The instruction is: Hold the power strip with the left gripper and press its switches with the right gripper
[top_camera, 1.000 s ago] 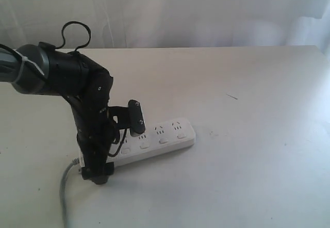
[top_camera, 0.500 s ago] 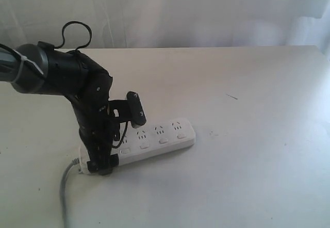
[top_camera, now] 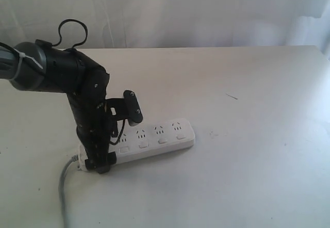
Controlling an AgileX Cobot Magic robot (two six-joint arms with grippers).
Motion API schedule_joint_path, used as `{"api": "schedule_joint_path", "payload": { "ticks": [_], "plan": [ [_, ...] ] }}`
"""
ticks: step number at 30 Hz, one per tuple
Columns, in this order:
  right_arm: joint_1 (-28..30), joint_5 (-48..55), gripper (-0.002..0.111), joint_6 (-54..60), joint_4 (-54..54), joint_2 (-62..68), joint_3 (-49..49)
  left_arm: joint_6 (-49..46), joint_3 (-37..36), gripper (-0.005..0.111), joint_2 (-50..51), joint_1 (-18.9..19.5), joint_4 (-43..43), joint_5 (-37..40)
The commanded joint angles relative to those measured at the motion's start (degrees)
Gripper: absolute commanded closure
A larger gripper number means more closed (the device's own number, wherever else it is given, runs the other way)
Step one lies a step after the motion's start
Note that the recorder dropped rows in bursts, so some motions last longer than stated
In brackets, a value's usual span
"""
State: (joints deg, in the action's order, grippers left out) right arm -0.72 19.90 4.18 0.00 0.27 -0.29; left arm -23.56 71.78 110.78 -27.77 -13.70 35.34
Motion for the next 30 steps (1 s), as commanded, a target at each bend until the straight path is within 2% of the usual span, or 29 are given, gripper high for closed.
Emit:
{"api": "schedule_joint_path", "payload": {
  "ticks": [1, 5, 8, 9, 12, 14, 15, 22, 24, 30],
  "plan": [
    [0.1, -0.2, 0.108, 0.1, -0.3, -0.3, 0.3, -4.5, -0.5, 0.002, 3.5, 0.4, 1.8, 5.1],
    [0.1, -0.2, 0.108, 0.1, -0.3, -0.3, 0.3, -4.3, -0.5, 0.002, 5.1, 0.4, 2.0, 4.9],
    [0.1, -0.2, 0.108, 0.1, -0.3, -0.3, 0.3, -3.2, -0.5, 0.014, 5.3, 0.4, 1.9, 4.6],
    [0.1, -0.2, 0.108, 0.1, -0.3, -0.3, 0.3, -3.2, -0.5, 0.023, 5.3, 0.4, 1.9, 4.6],
    [0.1, -0.2, 0.108, 0.1, -0.3, -0.3, 0.3, -3.2, -0.5, 0.063, 5.3, 0.4, 1.9, 4.8],
    [0.1, -0.2, 0.108, 0.1, -0.3, -0.3, 0.3, -3.2, -0.5, 0.099, 5.3, 0.4, 1.3, 4.5],
    [0.1, -0.2, 0.108, 0.1, -0.3, -0.3, 0.3, -3.8, -0.5, 0.106, 5.3, 0.4, 0.6, 4.5],
    [0.1, -0.2, 0.108, 0.1, -0.3, -0.3, 0.3, -10.3, -0.5, 0.107, 5.1, -1.2, 3.3, 7.1],
    [0.1, -0.2, 0.108, 0.1, -0.3, -0.3, 0.3, -14.6, -0.3, 0.107, 5.1, -2.6, 5.2, 8.8],
    [0.1, -0.2, 0.108, 0.1, -0.3, -0.3, 0.3, -17.4, -0.3, 0.107, 5.1, -9.7, 5.1, 6.6]
  ]
}}
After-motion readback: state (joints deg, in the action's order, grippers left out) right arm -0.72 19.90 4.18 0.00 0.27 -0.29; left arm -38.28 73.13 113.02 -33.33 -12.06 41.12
